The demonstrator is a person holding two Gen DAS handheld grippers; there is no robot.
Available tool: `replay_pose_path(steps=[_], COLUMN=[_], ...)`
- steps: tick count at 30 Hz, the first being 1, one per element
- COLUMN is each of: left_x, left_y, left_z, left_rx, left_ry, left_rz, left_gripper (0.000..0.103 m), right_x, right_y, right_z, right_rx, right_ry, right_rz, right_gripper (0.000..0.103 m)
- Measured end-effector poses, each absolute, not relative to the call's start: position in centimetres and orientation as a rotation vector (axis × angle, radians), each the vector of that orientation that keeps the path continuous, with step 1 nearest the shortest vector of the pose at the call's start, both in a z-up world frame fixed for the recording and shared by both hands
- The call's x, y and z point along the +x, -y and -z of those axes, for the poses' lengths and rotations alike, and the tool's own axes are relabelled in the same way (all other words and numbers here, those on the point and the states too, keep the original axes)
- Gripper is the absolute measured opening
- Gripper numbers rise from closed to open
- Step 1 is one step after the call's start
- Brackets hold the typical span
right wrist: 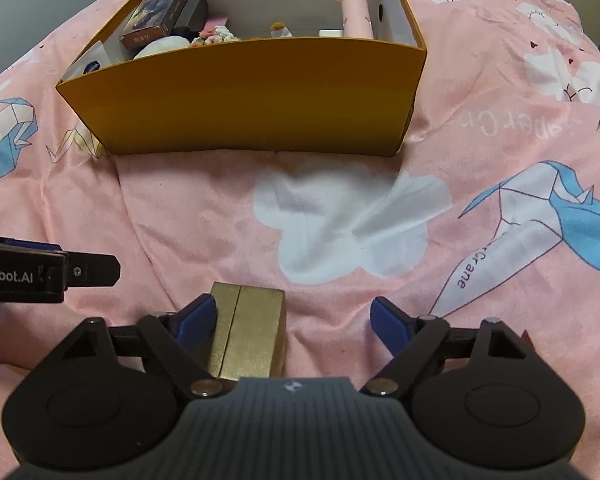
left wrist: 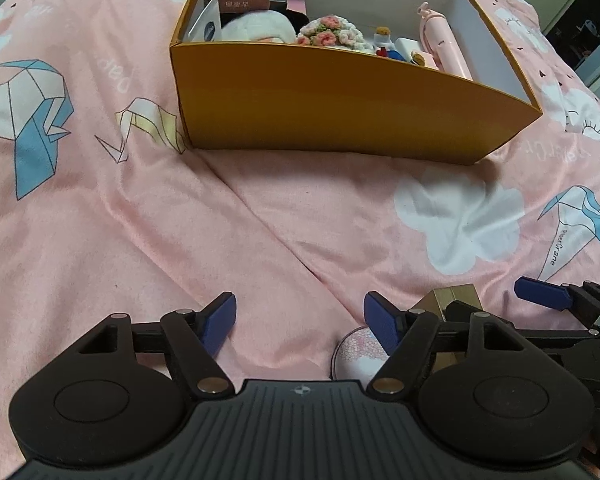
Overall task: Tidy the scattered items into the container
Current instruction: 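Grasp the gold box with the right tool while the left tool grasps the round mirror compact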
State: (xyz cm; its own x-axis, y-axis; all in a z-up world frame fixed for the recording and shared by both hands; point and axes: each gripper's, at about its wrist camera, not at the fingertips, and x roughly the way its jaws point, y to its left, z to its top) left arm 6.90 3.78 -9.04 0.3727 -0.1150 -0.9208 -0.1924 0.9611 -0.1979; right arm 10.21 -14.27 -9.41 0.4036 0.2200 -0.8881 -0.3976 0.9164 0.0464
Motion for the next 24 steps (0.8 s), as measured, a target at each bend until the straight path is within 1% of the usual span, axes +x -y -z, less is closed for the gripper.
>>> replay_pose_path(steps=[3, 6, 8, 11, 18, 19, 23, 24], left_x=[7.0, 7.1, 7.2, 7.3, 7.1, 7.2, 7.2, 7.2], left_y=[-3.8, -3.9, -4.0, -4.1, -4.7, -4.7, -4.1, -3.9], left_z=[8.9, 8.8, 8.7, 8.5, 8.5, 8.6, 9.0, 9.2], left_rx=[-0.292, -0.293, -0.296, -0.306, -0.360, -0.364, -0.359, -0.358], left_ry=[-1.192, -1.190, -1.189, -1.184, -1.186, -1.192, -1.222, -1.234], left_rz=[-0.050, -0.050, -0.050, -0.048, -0.012, -0.004, 0.040, 0.050], left_gripper=[0.082, 0.080, 0.080, 0.079, 0.077, 0.077, 0.077, 0.077], right_x=[10.2, 10.2, 10.2, 10.1, 10.6, 10.6, 10.6, 10.6], right_y=[14.2, 14.2, 14.1, 14.0, 15.1, 15.3, 16.1, 16.1], right_z=[9.5, 9.6, 9.5, 9.3, 9.2, 9.2, 9.1, 9.2], right_rx=[-0.173, -0.157, -0.153, -0.158, -0.129, -0.122, -0.055, -0.040], right_ry=[-1.092, -1.094, -1.089, -1.074, -1.083, -1.086, -1.133, -1.148], right_rz=[-0.408, -0.431, -0.447, -0.455, -0.383, -0.373, -0.393, -0.405], right_gripper=[0.080, 0.072, 0.060, 0.047, 0.046, 0.048, 0.060, 0.061])
